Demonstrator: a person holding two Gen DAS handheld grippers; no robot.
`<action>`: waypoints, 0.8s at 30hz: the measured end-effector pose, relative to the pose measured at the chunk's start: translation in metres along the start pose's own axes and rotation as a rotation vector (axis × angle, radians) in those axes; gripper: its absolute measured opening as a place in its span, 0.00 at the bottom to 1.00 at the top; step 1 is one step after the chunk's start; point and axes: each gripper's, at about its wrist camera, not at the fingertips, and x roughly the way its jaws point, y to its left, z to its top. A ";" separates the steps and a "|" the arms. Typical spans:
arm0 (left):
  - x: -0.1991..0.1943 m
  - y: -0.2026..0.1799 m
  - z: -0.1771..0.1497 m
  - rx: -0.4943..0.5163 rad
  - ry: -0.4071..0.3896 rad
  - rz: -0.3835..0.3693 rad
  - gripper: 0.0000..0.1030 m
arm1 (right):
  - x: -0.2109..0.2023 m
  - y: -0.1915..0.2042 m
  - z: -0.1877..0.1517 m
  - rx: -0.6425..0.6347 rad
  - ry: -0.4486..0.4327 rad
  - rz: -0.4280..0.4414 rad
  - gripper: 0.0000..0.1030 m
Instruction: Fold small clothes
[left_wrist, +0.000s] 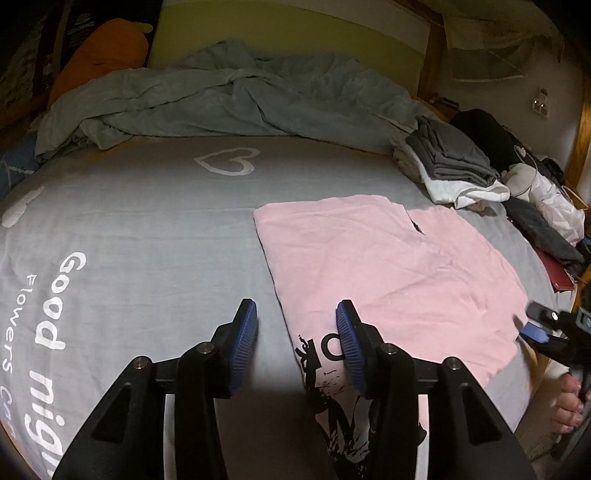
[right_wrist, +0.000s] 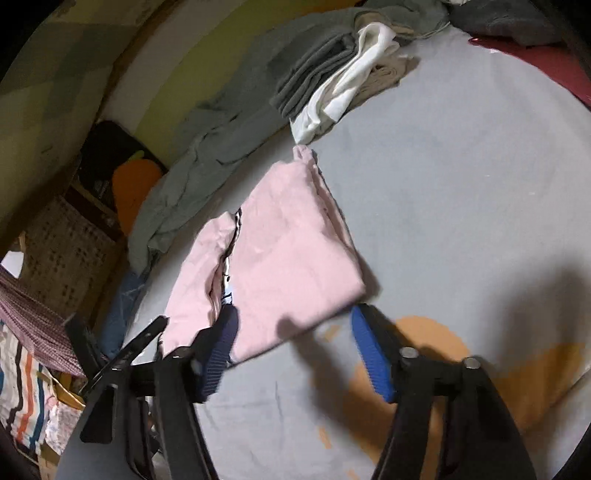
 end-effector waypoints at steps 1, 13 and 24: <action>-0.001 0.001 0.001 -0.004 -0.001 -0.005 0.43 | 0.003 -0.002 0.002 0.030 -0.021 0.023 0.58; -0.061 0.029 0.022 -0.071 -0.181 0.050 0.43 | 0.016 0.020 0.019 0.158 -0.222 -0.009 0.05; -0.098 0.084 0.031 -0.193 -0.285 0.099 0.45 | 0.116 0.241 -0.126 -0.771 -0.027 -0.145 0.05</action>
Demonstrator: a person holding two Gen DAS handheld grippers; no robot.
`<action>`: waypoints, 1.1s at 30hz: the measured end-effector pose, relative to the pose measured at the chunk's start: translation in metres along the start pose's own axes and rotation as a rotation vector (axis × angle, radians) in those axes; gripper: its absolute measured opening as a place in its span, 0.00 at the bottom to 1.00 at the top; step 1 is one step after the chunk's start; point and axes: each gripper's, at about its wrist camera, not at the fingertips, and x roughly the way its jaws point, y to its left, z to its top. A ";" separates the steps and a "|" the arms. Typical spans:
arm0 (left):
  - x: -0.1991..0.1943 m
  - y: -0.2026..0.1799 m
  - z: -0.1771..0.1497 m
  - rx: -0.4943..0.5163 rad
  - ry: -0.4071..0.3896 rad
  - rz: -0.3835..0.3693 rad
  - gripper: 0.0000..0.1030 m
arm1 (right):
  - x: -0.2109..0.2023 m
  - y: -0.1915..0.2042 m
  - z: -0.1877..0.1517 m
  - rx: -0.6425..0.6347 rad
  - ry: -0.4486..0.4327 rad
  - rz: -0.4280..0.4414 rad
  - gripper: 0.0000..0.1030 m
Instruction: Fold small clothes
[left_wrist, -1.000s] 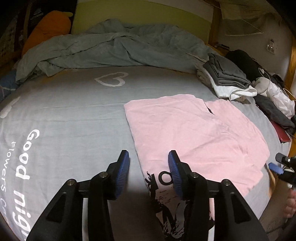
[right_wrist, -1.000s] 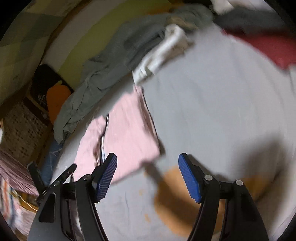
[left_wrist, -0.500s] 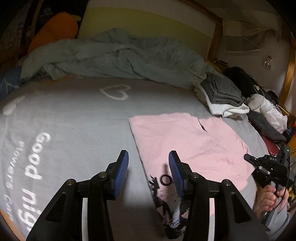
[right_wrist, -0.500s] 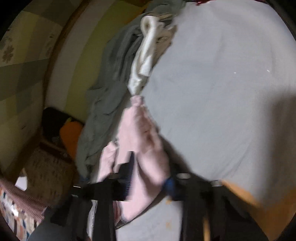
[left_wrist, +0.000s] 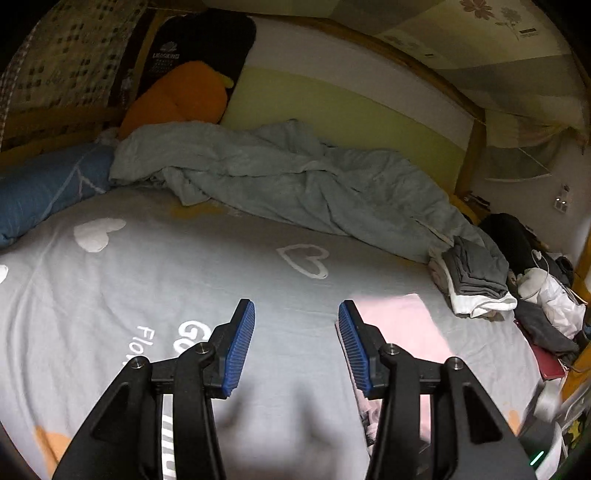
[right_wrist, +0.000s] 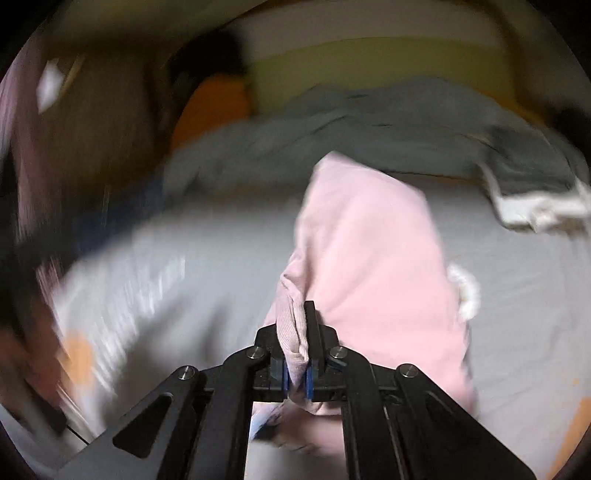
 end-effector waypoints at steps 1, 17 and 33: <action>0.000 0.001 -0.001 0.005 0.002 0.006 0.45 | 0.004 0.010 -0.009 -0.018 0.001 -0.032 0.05; 0.028 -0.005 -0.020 -0.065 0.176 -0.216 0.48 | -0.051 0.011 -0.037 -0.004 -0.068 0.021 0.12; 0.080 -0.060 -0.081 0.046 0.353 -0.150 0.49 | -0.045 -0.086 -0.015 0.209 -0.043 0.033 0.12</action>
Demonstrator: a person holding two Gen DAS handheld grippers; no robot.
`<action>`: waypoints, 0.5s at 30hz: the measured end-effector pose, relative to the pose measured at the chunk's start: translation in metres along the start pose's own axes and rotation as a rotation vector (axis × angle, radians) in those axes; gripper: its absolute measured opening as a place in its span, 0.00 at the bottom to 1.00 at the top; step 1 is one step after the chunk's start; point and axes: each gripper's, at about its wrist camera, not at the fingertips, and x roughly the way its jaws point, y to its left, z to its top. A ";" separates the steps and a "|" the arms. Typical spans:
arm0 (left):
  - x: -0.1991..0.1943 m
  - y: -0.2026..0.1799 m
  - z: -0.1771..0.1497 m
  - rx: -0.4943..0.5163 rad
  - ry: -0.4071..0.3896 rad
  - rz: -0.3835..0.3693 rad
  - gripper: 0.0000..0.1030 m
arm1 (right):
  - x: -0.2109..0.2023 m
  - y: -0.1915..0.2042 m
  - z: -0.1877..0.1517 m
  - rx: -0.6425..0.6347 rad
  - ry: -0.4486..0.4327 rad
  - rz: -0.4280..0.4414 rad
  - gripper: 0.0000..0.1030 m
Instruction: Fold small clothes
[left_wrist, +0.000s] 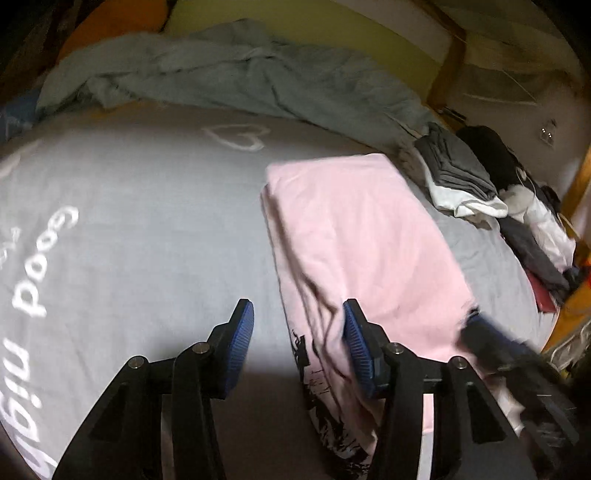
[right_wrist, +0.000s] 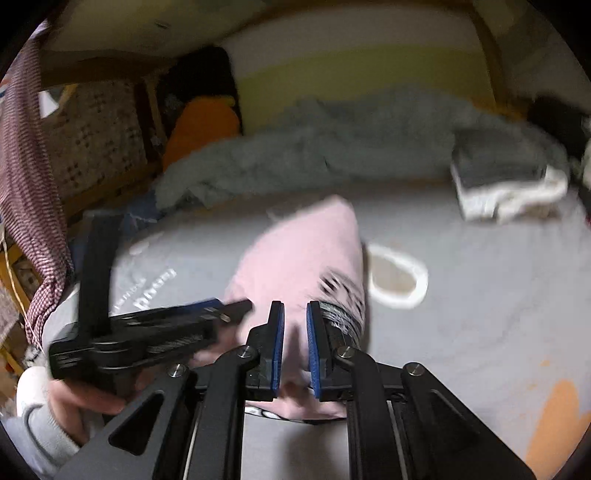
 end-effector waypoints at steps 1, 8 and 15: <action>-0.001 0.001 -0.001 -0.006 0.002 -0.006 0.49 | 0.006 -0.009 -0.008 0.025 0.011 -0.021 0.11; -0.001 -0.001 -0.002 0.008 0.008 0.003 0.50 | 0.010 0.000 -0.029 -0.133 -0.020 -0.111 0.08; -0.005 0.004 -0.002 -0.015 0.024 -0.023 0.50 | -0.012 -0.012 0.028 -0.003 -0.103 0.024 0.08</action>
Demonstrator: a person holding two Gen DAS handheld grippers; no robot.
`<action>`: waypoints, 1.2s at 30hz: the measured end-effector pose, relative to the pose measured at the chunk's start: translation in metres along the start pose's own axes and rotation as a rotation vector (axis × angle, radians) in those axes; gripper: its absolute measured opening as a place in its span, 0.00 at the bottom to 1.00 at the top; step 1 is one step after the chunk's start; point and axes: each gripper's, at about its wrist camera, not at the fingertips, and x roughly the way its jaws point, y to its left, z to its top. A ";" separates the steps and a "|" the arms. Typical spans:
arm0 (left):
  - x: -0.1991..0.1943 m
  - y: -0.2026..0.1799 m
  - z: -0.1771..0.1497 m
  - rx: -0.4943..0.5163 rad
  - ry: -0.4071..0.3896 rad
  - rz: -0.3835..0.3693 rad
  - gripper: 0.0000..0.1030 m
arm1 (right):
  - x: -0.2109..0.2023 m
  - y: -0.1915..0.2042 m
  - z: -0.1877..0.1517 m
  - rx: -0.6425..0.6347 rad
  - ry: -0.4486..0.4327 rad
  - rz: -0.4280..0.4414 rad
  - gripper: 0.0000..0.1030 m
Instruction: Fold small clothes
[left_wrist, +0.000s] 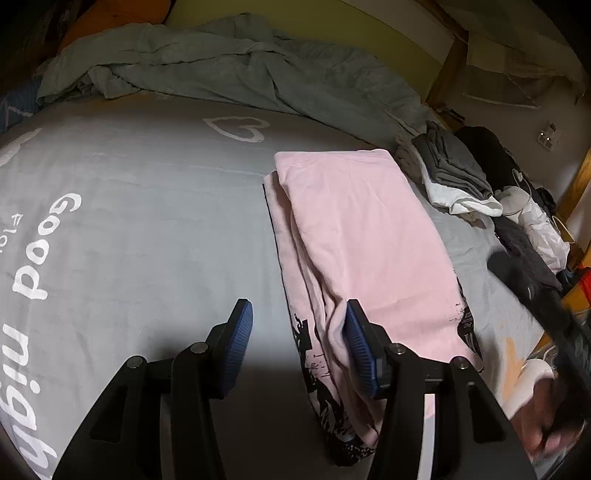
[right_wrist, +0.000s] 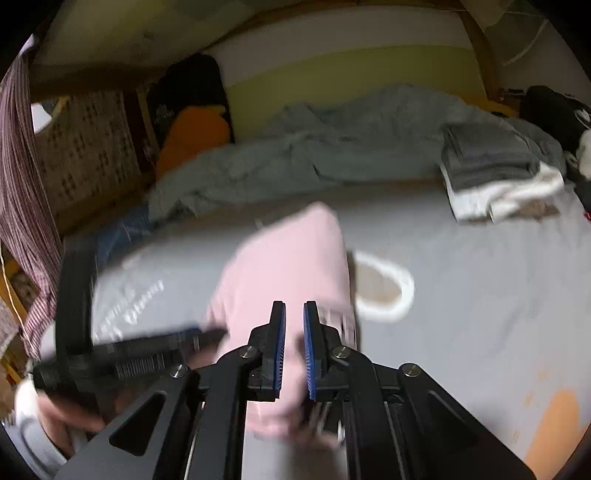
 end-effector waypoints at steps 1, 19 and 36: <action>0.001 0.001 0.000 -0.009 0.002 -0.006 0.50 | 0.009 -0.006 0.004 0.013 0.016 -0.006 0.08; 0.002 0.000 0.000 0.003 -0.010 0.008 0.51 | 0.118 -0.026 0.040 0.040 0.395 -0.007 0.08; -0.004 -0.006 0.001 0.043 -0.030 0.023 0.50 | 0.182 -0.054 0.084 0.196 0.536 0.041 0.08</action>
